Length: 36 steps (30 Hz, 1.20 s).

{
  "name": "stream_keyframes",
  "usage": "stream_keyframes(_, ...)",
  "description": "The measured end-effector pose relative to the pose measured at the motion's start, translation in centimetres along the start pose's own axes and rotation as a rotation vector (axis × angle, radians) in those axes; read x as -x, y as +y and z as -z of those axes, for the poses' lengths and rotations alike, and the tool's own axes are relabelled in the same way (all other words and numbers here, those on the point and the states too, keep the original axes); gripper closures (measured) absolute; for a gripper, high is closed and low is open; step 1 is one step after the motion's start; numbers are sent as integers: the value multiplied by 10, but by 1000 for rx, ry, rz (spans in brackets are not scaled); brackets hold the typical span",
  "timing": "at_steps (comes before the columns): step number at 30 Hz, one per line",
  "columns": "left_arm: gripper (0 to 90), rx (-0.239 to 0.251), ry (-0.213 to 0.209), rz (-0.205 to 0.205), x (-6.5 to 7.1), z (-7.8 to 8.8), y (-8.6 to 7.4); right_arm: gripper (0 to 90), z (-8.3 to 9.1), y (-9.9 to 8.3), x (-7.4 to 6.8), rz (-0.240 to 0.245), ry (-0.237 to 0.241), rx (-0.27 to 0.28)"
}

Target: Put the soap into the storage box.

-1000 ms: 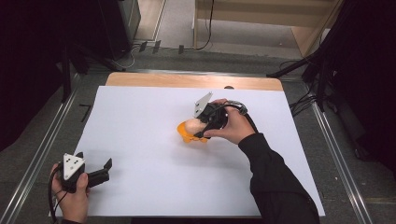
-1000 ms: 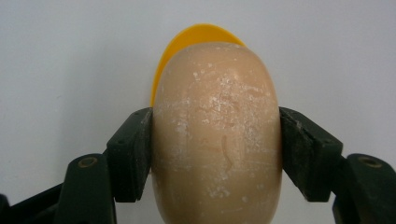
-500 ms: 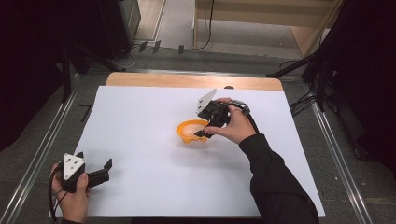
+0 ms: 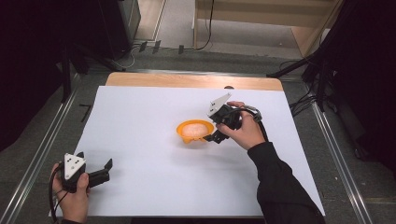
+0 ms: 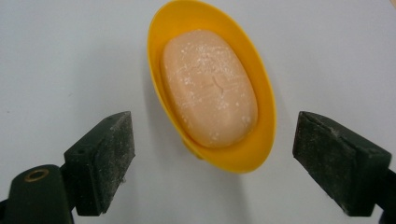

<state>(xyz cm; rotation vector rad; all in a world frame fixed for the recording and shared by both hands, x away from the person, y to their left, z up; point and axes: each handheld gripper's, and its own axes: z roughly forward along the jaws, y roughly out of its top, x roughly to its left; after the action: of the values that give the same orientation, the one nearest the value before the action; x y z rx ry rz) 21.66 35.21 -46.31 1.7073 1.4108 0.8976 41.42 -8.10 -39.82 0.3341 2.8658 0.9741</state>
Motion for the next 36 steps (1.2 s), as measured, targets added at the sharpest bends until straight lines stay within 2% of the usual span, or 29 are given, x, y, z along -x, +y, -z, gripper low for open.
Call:
stream_keyframes(9,3,-2,0,-2,0,0,0,138,12,-19,-5,-47,-3,23)
stream_keyframes(12,4,-3,-3,0,0,0,0,135,18,-27,-7,-64,-28,40)
stream_keyframes(23,4,-6,-4,-5,0,0,0,130,27,-47,-15,-97,-59,52)
stream_keyframes(33,3,-8,-12,0,-1,-1,0,97,33,-68,-22,-137,-139,79)
stream_keyframes(36,3,-7,-14,-3,-1,-1,0,89,35,-73,-26,-149,-149,86)
